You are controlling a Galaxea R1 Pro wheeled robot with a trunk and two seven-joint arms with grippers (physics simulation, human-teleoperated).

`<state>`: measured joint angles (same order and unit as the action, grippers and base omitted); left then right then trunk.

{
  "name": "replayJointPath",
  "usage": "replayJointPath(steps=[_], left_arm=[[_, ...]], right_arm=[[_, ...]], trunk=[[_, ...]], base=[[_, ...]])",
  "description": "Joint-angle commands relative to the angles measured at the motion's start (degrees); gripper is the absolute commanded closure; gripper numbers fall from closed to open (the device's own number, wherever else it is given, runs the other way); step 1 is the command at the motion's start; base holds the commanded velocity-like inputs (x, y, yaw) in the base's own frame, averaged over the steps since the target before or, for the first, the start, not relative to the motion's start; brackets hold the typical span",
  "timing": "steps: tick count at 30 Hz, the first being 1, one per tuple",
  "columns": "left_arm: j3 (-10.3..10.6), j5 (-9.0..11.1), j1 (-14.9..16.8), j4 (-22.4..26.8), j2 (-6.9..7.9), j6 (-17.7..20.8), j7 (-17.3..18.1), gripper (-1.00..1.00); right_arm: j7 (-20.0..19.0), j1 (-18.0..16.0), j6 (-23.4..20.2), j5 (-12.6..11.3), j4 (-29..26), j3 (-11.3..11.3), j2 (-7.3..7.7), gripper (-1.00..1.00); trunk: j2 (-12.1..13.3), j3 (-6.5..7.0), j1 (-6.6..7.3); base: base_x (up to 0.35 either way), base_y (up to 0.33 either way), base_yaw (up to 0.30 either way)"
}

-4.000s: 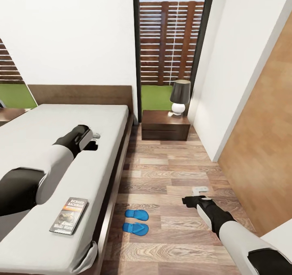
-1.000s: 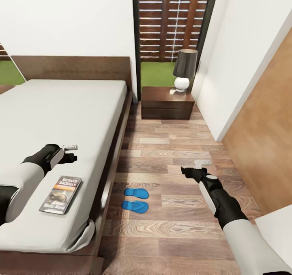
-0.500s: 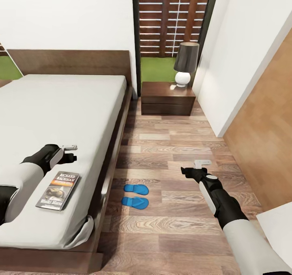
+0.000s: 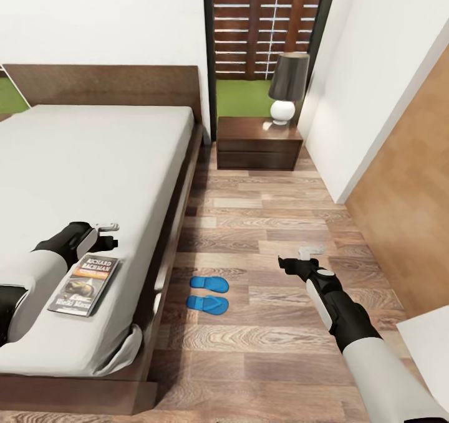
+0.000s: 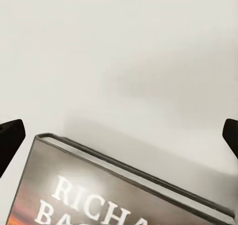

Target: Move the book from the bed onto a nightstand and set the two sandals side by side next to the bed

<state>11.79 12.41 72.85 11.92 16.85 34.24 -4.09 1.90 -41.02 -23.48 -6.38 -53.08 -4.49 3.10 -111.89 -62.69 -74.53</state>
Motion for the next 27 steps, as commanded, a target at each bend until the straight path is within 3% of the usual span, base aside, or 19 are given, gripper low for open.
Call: replayJointPath(steps=[1, 14, 21, 27], left_arm=[[0.3, 0.6, 0.0, 0.1, 0.03, 0.3, -0.4, -1.0], [0.3, 0.7, 0.0, 0.1, 0.02, 0.3, -0.4, -1.0], [0.3, 0.8, 0.0, 0.1, 0.01, 0.3, -0.4, -1.0], [0.3, 0.8, 0.0, 0.1, 0.0, 0.3, -0.4, -1.0]], right_arm=[[0.2, 0.0, -0.2, -0.6, -0.1, -0.2, 0.06, -1.0], [0.2, 0.0, -0.2, -0.6, 0.2, -0.2, -0.02, -1.0], [0.2, 0.0, -0.2, -0.6, 0.2, -0.2, -0.02, -1.0], [0.2, 0.0, -0.2, -0.6, 0.2, -0.2, 0.0, -1.0]], trunk=[[-0.4, -0.32, -0.22], [-0.4, -0.7, -0.22], [-3.2, -1.96, -1.76], [-3.2, -1.96, -1.76]], base=[[0.0, 0.0, 0.0], [0.0, 0.0, 0.0], [0.0, 0.0, 0.0], [0.0, 0.0, 0.0]])
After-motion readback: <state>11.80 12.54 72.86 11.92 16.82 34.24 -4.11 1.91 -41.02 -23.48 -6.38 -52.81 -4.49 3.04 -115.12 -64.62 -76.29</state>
